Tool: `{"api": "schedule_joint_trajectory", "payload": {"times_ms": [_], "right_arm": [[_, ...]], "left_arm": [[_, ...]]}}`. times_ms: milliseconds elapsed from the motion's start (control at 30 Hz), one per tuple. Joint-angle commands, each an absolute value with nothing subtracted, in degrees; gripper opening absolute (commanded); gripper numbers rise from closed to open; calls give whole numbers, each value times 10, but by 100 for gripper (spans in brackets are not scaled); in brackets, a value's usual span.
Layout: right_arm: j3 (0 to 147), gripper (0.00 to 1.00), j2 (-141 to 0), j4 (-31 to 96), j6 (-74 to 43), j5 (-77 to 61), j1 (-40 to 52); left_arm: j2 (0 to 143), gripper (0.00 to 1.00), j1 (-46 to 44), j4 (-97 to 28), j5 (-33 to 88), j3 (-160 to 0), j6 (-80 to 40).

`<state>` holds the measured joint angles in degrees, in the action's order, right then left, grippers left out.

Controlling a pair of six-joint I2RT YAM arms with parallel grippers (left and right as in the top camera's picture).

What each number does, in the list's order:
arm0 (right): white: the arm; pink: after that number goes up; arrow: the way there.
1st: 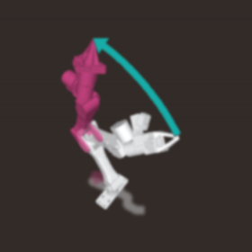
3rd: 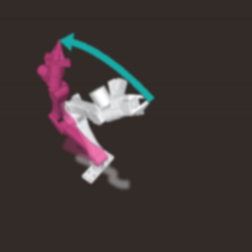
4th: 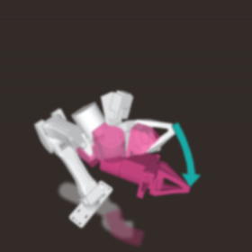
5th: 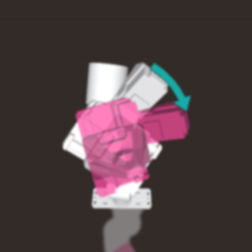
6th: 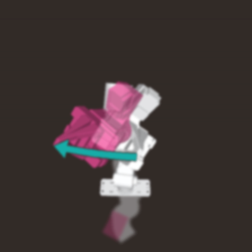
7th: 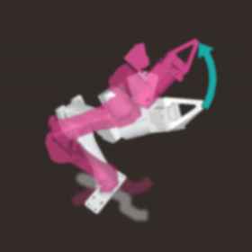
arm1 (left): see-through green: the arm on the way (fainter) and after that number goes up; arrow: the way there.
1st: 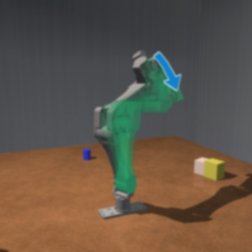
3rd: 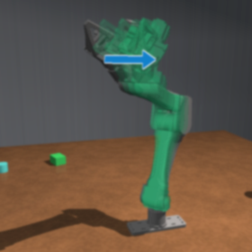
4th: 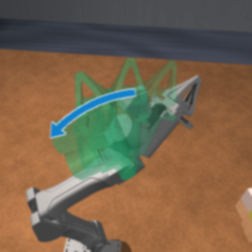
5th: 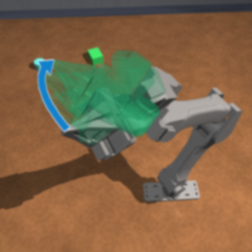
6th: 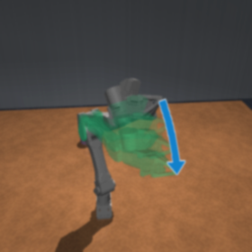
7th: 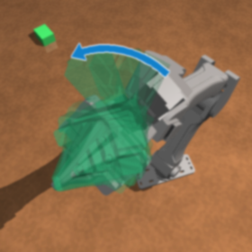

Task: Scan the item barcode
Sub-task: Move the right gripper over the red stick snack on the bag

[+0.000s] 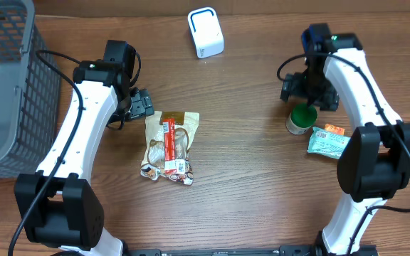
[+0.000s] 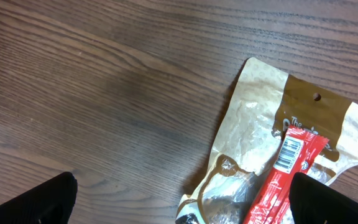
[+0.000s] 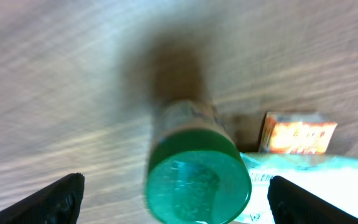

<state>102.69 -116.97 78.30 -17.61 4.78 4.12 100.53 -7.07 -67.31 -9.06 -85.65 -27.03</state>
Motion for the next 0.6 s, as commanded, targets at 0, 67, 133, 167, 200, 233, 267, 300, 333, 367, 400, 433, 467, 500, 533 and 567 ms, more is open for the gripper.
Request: {"api": "schedule_joint_trajectory", "payload": {"times_ms": [0,67,133,167,200,233,267,300,333,367,400,433,467,500,533,567], "right_arm": [[1117,96,-1167,828,-175,39,46],[1142,93,-1167,844,-175,5,54],[1147,90,-1167,845,-175,-49,66],[1147,87,-1167,844,-175,-75,73],[1147,83,-1167,844,-175,-100,81],[1147,80,-1168,843,-175,-117,88],[1147,75,-1168,841,-175,-133,98],[1147,70,-1168,839,-175,-146,110],[1147,63,-1168,839,-175,-157,121],[1147,59,-1168,839,-175,-164,132],[1147,50,-1168,839,-176,-169,145],[1144,42,-1168,838,-176,-172,160],[1141,36,-1168,838,-176,-176,175],[1136,36,-1168,837,-176,-182,195],[1130,36,-1168,836,-176,-183,209],[1123,36,-1168,833,-176,-183,222]], "left_arm": [[1006,100,-72,-672,-94,-865,-270],[1006,100,-72,-672,-94,-865,-270],[1006,100,-72,-672,-94,-865,-270],[1006,100,-72,-672,-94,-865,-270],[1006,100,-72,-672,-94,-865,-270],[1006,99,-72,-672,-94,-865,-270],[1006,100,-72,-672,-94,-865,-270],[1006,100,-72,-672,-94,-865,-270],[1006,100,-72,-672,-94,-865,-270],[1006,99,-72,-672,-94,-865,-270],[1006,100,-72,-672,-94,-865,-270],[1006,100,-72,-672,-94,-865,-270],[1006,100,-72,-672,-94,-865,-270],[1006,100,-72,-672,-94,-865,-270],[1006,100,-72,-672,-94,-865,-270],[1006,99,-72,-672,-94,-865,-270]]}}
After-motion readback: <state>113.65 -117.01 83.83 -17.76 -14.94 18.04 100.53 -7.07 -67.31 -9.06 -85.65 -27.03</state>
